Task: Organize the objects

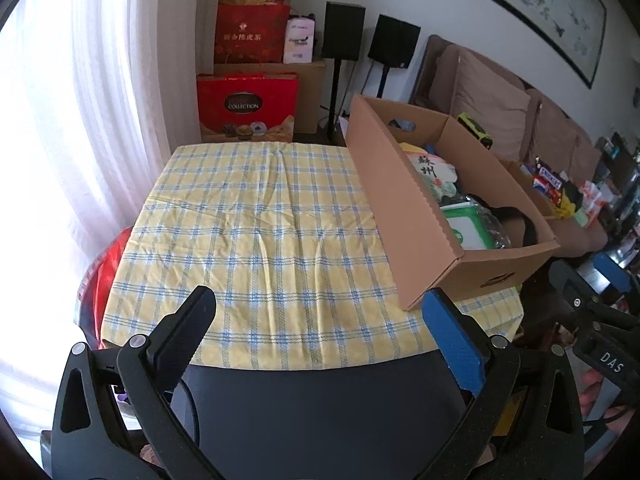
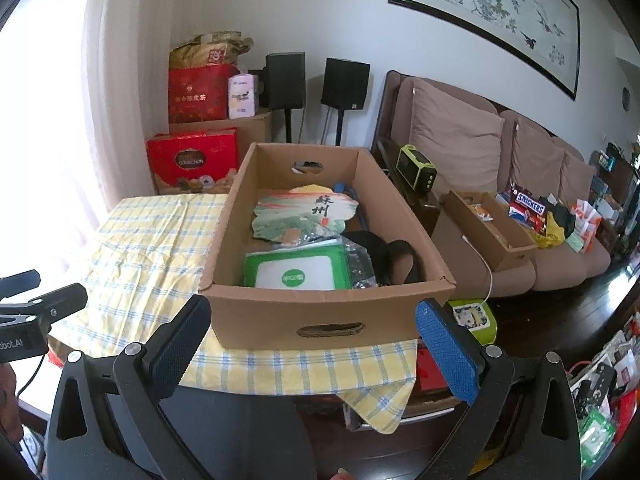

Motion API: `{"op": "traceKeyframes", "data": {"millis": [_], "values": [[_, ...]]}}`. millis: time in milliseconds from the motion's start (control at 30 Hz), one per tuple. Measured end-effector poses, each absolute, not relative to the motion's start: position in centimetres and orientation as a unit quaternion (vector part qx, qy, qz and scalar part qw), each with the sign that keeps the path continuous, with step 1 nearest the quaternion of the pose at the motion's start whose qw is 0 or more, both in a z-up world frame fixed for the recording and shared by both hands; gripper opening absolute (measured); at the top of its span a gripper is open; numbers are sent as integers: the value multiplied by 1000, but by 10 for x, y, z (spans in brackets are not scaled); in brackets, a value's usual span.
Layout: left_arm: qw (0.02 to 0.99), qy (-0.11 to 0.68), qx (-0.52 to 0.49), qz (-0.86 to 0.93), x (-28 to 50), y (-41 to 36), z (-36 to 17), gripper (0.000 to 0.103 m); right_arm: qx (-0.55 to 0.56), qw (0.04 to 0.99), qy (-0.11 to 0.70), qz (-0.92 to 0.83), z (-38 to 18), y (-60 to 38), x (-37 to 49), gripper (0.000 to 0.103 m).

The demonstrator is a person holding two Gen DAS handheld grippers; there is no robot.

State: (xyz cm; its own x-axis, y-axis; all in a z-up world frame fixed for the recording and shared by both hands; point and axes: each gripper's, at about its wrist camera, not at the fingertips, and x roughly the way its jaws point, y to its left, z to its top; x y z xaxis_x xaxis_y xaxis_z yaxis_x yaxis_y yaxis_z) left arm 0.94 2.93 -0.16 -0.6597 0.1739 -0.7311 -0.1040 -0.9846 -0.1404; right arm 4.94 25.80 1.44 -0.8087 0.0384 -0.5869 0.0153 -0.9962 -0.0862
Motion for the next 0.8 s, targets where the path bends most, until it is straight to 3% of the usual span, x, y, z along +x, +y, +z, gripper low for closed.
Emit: {"op": "traceKeyframes", "data": {"millis": [800], "values": [[36, -3, -364, 931, 22, 33, 13, 103, -321, -12, -19, 947, 14, 247, 48, 103]]}}
